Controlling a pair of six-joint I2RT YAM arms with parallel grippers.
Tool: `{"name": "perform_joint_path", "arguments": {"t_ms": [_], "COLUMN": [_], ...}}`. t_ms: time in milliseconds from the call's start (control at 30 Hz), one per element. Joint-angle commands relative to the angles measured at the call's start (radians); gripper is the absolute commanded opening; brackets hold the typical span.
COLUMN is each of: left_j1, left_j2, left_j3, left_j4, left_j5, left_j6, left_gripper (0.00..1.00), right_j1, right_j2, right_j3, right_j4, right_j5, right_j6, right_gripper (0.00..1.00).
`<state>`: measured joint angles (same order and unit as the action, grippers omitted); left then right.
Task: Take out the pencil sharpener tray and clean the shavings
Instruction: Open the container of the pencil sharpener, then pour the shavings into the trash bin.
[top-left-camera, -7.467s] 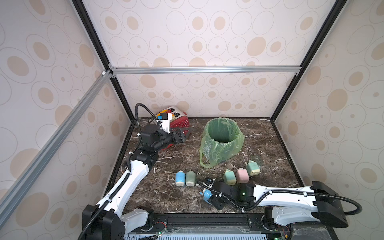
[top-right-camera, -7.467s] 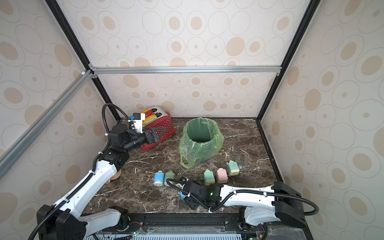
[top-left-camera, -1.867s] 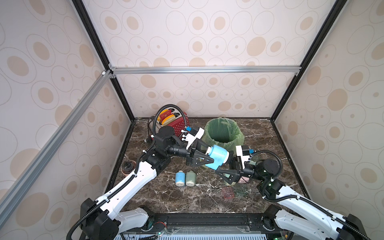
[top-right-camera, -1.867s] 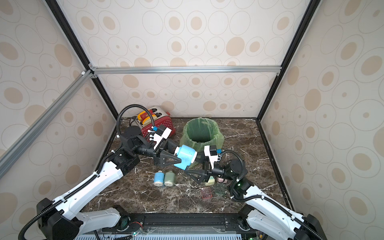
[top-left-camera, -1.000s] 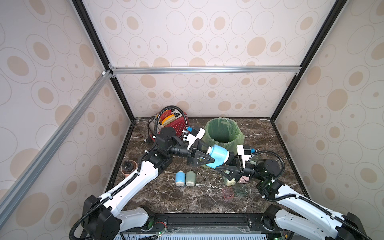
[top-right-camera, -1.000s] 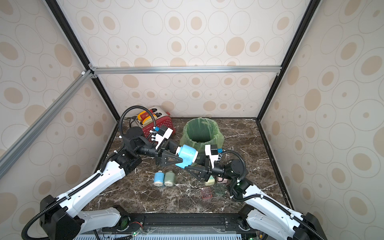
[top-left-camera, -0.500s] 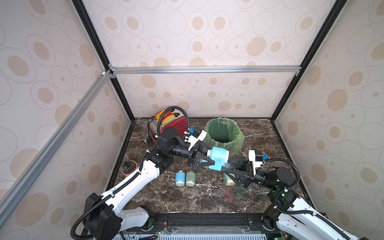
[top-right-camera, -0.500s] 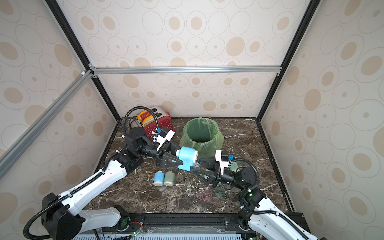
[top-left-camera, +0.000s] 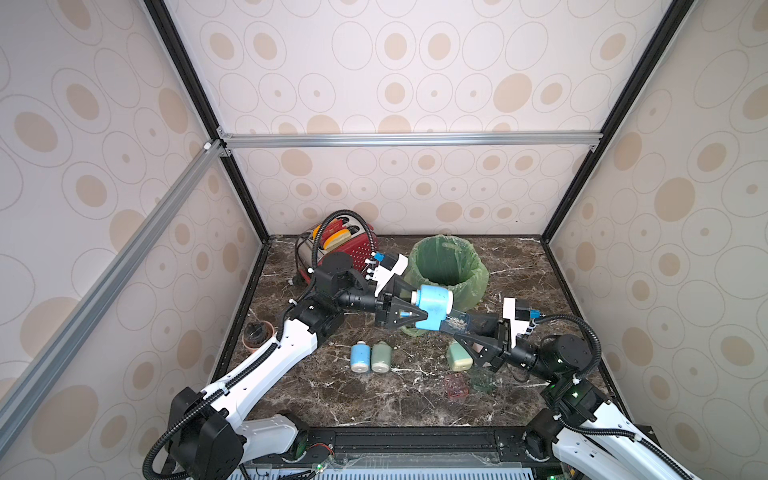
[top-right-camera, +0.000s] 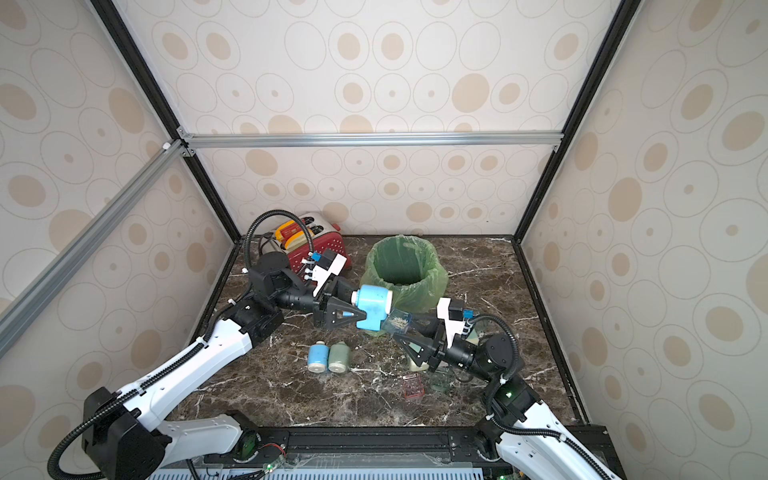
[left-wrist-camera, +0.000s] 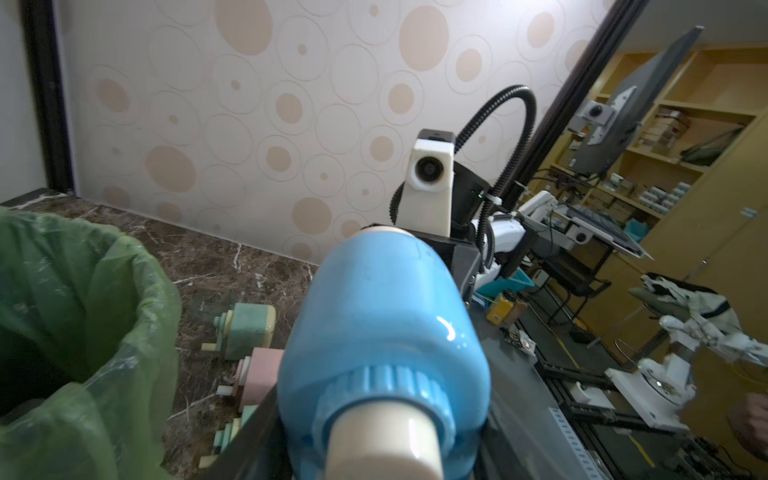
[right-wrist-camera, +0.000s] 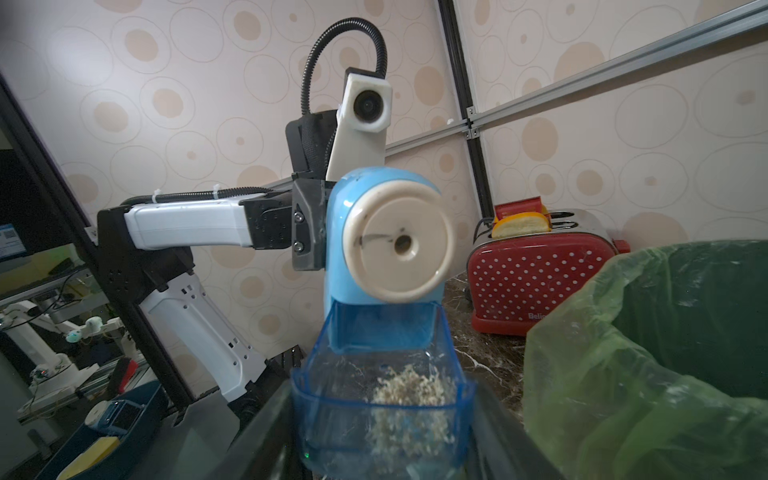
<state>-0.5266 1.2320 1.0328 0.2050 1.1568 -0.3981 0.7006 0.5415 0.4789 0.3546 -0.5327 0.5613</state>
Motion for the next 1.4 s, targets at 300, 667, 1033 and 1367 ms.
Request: {"name": "perform_joint_path", "arguments": {"t_ms": [300, 667, 1033, 1367], "left_j1": [0.143, 0.144, 0.144, 0.144], "left_j2": [-0.129, -0.174, -0.191, -0.212], "left_j3": [0.024, -0.017, -0.049, -0.063], "left_j4": [-0.178, -0.184, -0.144, -0.127], "left_j5": [-0.663, -0.704, -0.698, -0.699], "left_j6": [-0.039, -0.039, -0.045, -0.045], "left_gripper": [0.0, 0.0, 0.0, 0.0], "right_j1": [-0.076, -0.207, -0.372, -0.375], "right_j2": [0.197, 0.425, 0.553, 0.773], "right_j3": [0.256, 0.531, 0.563, 0.632], "right_j4": [-0.241, -0.254, -0.264, -0.217], "right_j5": [0.058, -0.019, 0.014, -0.14], "right_j6": [0.194, 0.554, 1.029, 1.341], "right_gripper": [0.34, 0.0, 0.0, 0.0]}}
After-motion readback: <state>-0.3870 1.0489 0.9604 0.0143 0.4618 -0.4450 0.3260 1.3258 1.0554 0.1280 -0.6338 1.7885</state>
